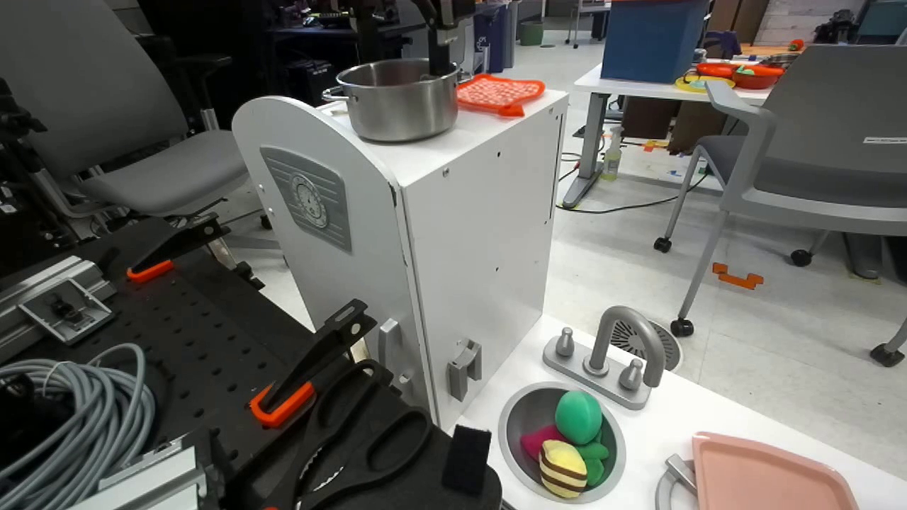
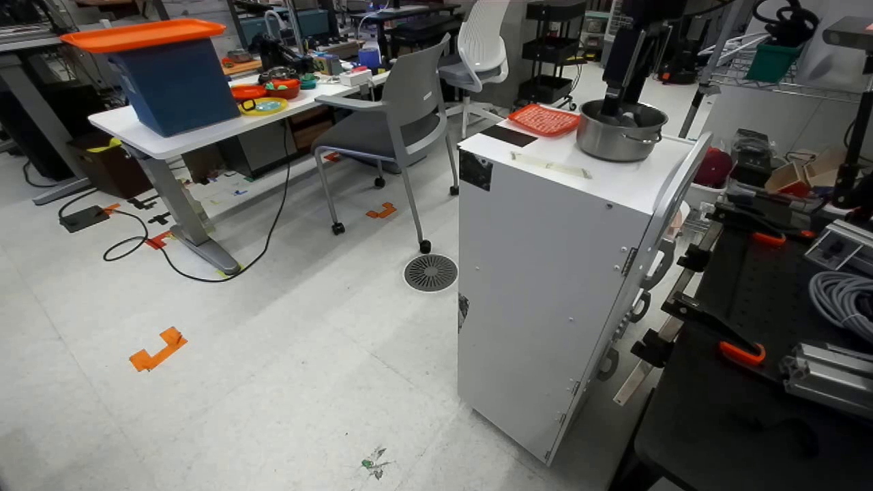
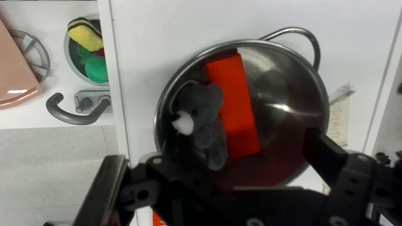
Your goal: Remove the yellow and black sponge, green plush toy and grey bear from the silver pot and place them in the sink
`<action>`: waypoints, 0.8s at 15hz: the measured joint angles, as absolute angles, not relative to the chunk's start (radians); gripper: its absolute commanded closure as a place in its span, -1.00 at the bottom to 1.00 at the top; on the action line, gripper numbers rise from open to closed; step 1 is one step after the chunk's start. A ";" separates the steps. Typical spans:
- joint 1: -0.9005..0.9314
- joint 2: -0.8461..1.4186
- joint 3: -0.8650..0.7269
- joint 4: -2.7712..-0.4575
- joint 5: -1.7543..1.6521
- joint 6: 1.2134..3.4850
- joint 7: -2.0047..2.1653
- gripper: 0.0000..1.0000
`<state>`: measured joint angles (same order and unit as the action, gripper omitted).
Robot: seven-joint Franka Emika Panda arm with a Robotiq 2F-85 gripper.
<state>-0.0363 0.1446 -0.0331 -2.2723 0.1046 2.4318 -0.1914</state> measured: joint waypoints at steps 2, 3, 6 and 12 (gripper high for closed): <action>-0.036 0.145 -0.033 -2.272 0.105 2.432 -0.191 -1.00; -0.036 0.145 -0.033 -2.272 0.105 2.432 -0.191 -0.82; -0.036 0.145 -0.033 -2.272 0.105 2.432 -0.191 -0.16; -0.036 0.145 -0.032 -2.272 0.105 2.432 -0.194 0.77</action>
<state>-0.0363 0.1446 -0.0318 -2.2723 0.1046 2.4318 -0.1936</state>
